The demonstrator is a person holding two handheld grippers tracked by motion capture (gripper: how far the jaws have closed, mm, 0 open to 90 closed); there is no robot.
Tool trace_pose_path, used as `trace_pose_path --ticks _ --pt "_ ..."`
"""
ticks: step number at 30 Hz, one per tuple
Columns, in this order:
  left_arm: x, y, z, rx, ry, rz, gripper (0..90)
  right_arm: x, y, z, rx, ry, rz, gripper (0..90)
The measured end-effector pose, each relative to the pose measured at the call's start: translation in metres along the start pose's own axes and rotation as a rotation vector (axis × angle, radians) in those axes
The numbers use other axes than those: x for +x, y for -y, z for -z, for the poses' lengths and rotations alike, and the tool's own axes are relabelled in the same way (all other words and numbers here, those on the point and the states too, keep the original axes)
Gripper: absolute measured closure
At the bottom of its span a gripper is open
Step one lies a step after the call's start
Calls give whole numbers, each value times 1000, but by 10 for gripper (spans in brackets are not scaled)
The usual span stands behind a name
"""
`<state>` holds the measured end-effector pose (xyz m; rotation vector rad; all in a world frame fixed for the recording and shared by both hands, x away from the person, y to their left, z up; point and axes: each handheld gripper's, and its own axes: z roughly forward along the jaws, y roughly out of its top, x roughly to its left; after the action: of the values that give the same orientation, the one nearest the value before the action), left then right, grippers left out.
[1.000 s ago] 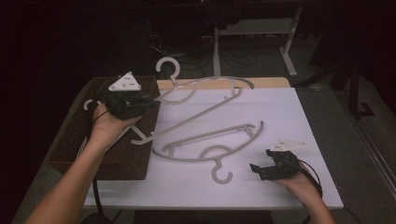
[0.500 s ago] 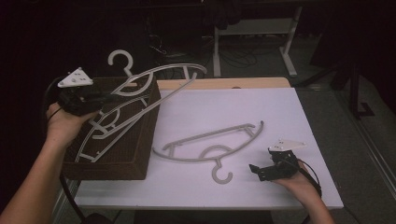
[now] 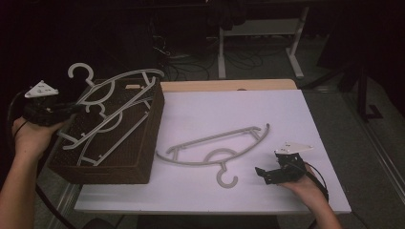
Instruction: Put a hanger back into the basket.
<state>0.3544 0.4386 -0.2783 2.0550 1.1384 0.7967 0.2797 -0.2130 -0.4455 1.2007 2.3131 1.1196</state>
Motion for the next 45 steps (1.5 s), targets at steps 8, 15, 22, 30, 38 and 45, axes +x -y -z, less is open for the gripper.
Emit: trace_pose_path --ticks 8,15,22,30,38,45 --pt "12 22 -7 44 -22 38 828 1 -1 -2 3 6 6 17" --pt "6 28 -26 89 -24 48 827 1 -1 -2 6 5 8 17" --pt "-3 36 -47 146 -26 63 826 0 0 -1 3 8 7 17" --pt "-7 45 -59 180 14 83 701 0 -1 -1 0 7 5 17" --pt "-18 29 -51 86 80 81 529 4 -6 -2 -7 2 12 18" --pt "-45 5 -45 -18 192 70 408 4 -7 -2 -4 2 17 18"
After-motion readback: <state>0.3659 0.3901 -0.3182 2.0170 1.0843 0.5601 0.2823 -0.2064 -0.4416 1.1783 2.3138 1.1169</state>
